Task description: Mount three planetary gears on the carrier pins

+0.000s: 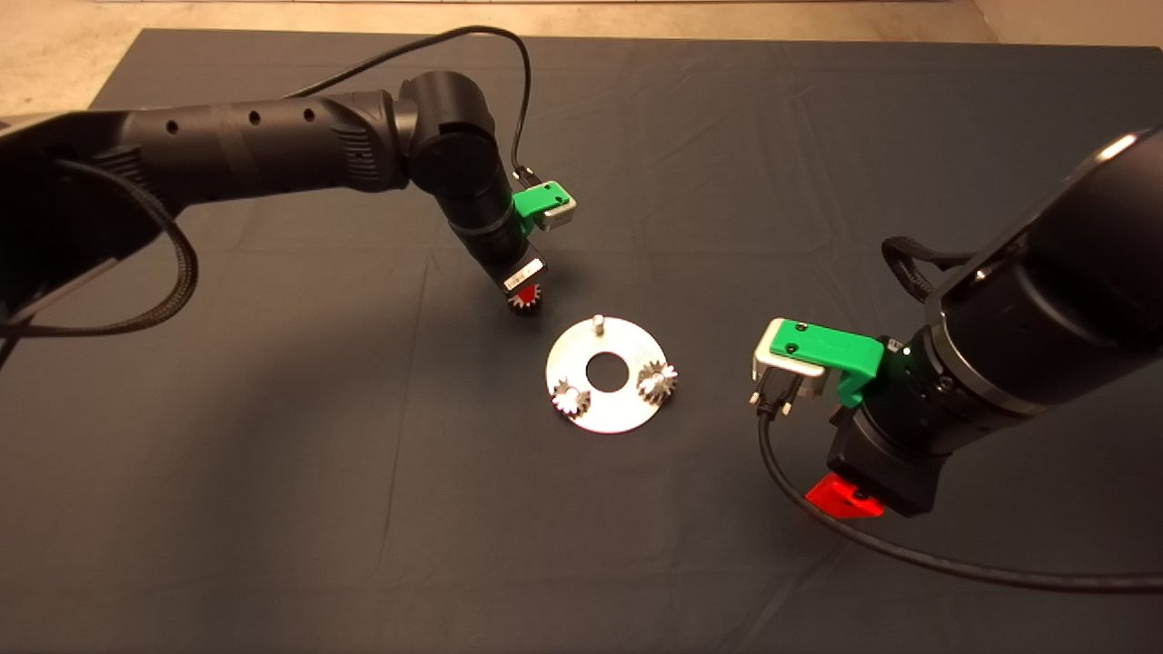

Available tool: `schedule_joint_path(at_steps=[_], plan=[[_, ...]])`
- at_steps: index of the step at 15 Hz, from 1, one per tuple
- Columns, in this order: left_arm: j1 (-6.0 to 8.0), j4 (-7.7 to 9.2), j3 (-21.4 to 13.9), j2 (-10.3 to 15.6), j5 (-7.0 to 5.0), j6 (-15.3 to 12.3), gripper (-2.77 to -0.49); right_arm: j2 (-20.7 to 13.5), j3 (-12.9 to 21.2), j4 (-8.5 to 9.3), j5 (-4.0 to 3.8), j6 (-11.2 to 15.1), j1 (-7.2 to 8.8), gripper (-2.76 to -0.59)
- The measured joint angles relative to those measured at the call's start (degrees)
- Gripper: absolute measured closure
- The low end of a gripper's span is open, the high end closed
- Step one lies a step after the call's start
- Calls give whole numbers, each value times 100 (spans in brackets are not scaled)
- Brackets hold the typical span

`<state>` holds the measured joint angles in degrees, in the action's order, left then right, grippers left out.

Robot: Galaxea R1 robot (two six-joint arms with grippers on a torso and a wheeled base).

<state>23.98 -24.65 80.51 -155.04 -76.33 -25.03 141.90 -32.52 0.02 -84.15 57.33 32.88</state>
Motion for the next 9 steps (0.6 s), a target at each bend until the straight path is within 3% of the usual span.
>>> schedule_joint_path(at_steps=[9], plan=[[-2,1,2,-1,92,-90,-160,0,0,0,2,0,0,-220]])
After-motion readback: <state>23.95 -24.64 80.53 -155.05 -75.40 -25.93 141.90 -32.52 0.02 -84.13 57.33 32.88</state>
